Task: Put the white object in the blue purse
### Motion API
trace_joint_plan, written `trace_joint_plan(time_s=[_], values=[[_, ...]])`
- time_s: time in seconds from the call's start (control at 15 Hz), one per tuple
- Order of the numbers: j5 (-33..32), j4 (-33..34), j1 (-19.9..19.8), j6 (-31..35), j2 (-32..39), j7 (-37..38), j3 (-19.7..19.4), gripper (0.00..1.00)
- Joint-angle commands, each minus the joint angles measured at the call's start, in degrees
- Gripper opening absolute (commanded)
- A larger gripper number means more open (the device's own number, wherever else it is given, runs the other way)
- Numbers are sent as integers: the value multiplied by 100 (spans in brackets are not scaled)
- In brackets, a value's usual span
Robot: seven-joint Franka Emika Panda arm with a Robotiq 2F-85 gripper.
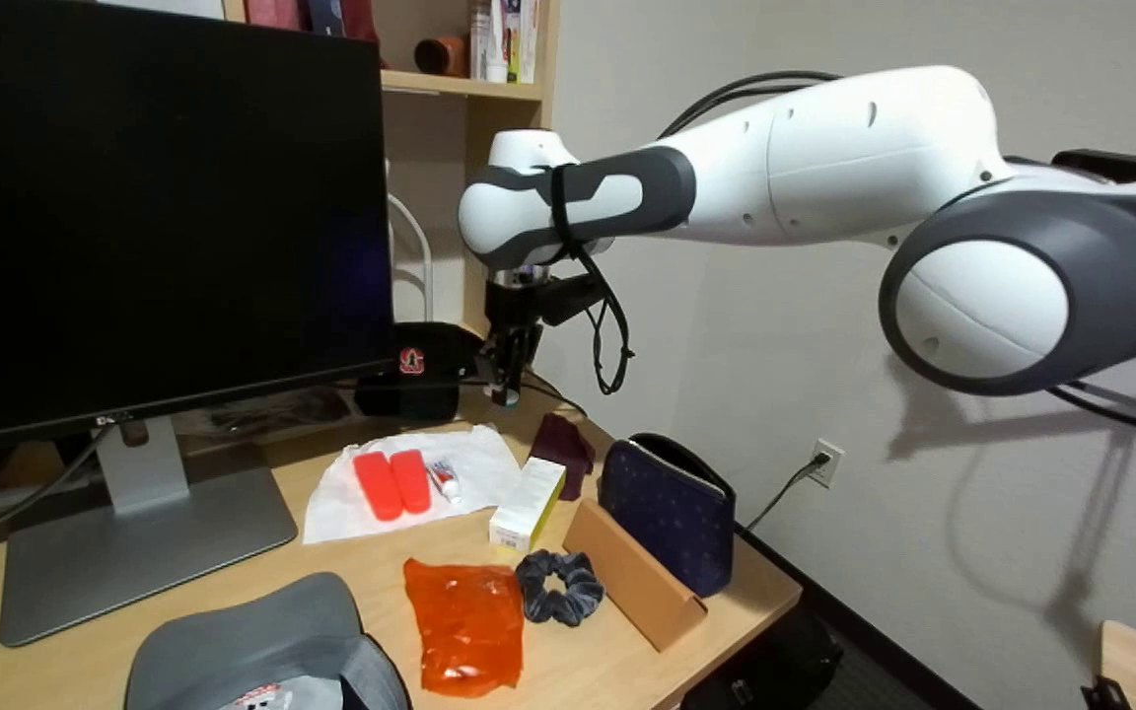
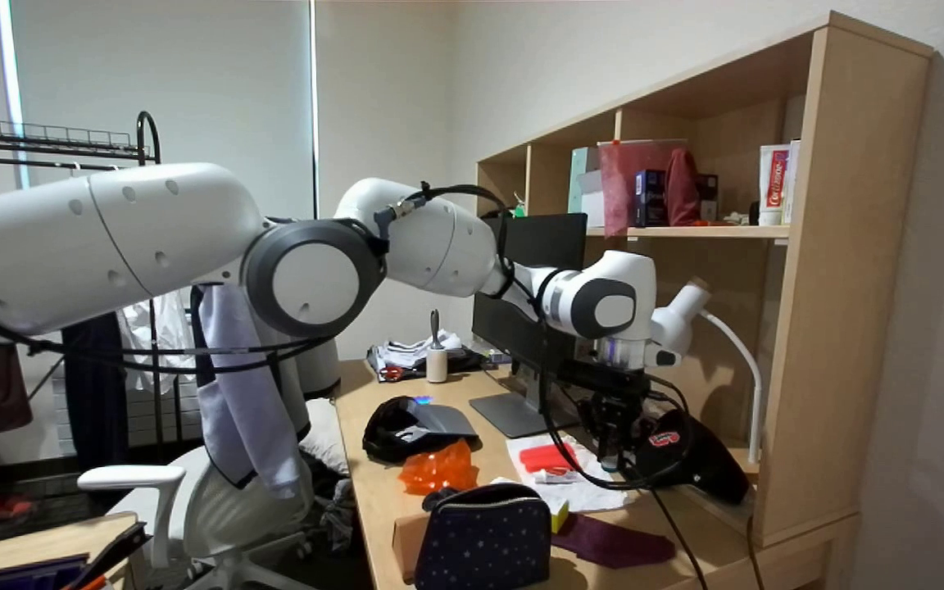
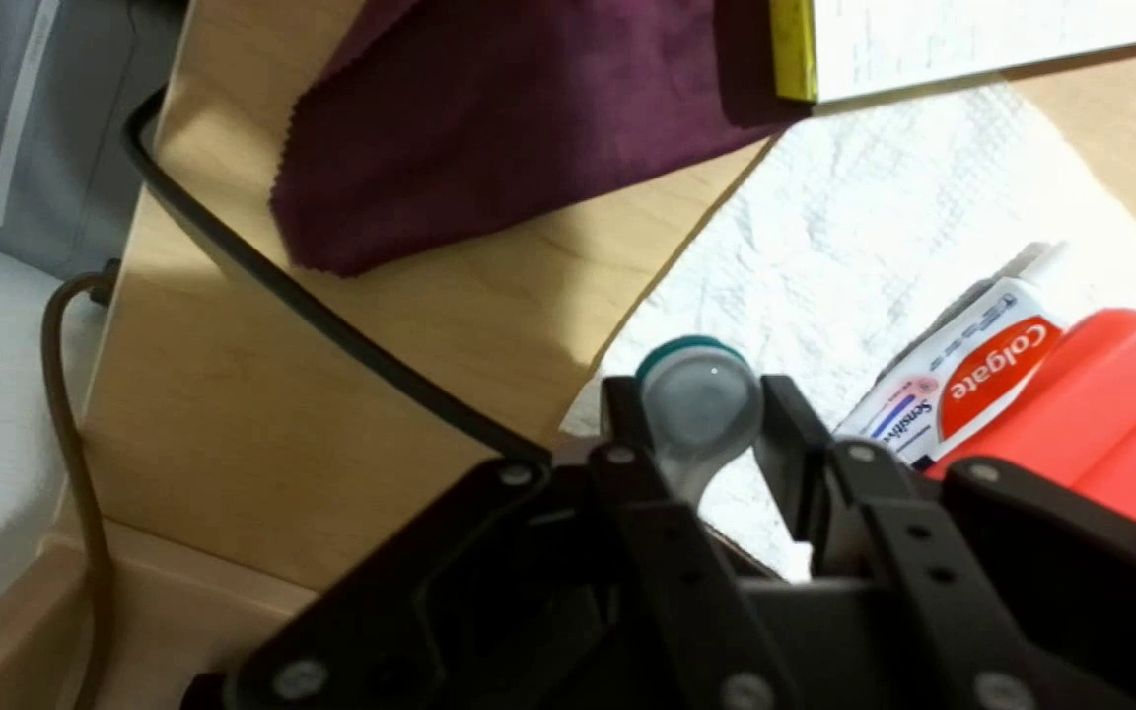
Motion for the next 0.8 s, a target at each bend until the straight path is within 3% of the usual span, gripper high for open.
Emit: trace_joint_plan(time_s=[0.0,0.07,0.13,0.53,0.6,0.73], values=[[49,-1154,-110,708,-691,-480,104,15],[77,-1457,-135,961,-844,-546,128,15],[1,-548,-69,550,-288,-259,30,33],[1,-1067,-73,789,-578,-331,49,33],[1,-1074,-73,789,-582,-332,50,15],[-82,-1228,24,797,-698,-242,-32,14]])
